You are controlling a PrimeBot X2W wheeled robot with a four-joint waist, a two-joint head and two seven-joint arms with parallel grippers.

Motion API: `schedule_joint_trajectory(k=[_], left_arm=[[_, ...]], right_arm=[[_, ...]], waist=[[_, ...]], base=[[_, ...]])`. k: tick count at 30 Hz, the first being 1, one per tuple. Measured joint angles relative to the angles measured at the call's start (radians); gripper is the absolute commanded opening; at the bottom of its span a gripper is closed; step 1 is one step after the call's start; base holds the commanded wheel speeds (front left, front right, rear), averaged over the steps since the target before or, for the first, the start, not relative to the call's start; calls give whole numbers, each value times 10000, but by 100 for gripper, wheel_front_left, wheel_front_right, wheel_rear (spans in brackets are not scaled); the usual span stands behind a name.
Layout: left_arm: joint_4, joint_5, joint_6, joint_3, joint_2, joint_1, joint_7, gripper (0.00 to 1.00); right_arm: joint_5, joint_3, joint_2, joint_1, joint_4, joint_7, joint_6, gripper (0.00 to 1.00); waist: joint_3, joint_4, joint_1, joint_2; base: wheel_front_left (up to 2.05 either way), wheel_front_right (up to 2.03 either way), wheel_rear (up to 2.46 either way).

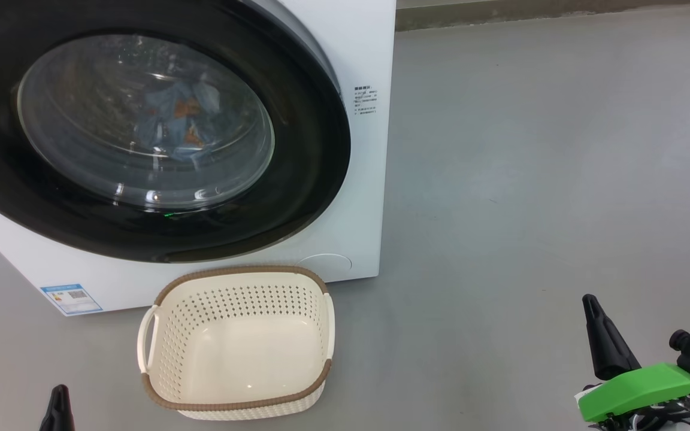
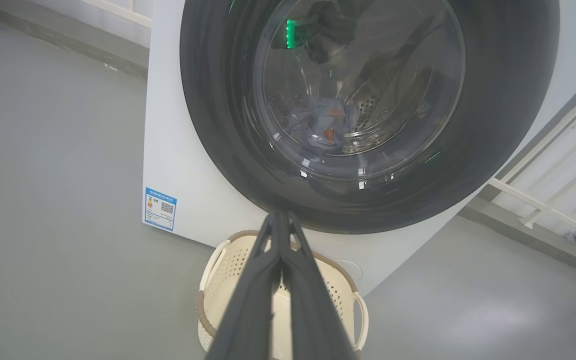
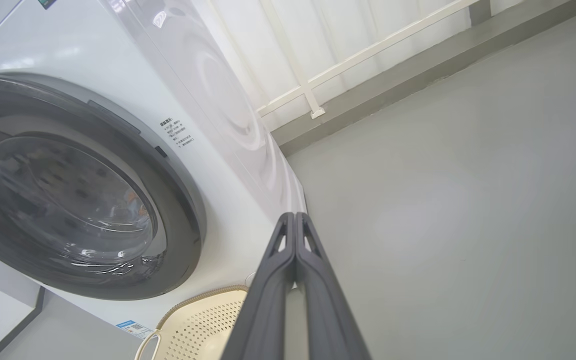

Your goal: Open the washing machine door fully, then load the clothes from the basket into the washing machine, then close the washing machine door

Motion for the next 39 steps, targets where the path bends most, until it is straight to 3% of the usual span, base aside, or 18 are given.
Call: schedule_joint_trajectory(k=[39], left_arm=[[-10, -3540, 123, -54, -466, -475, 1066, 0]], right_arm=[[3501, -616, 313, -35, -75, 1020, -2, 0]], waist=[[-102, 270, 0, 0]], base=[[0, 0, 0]])
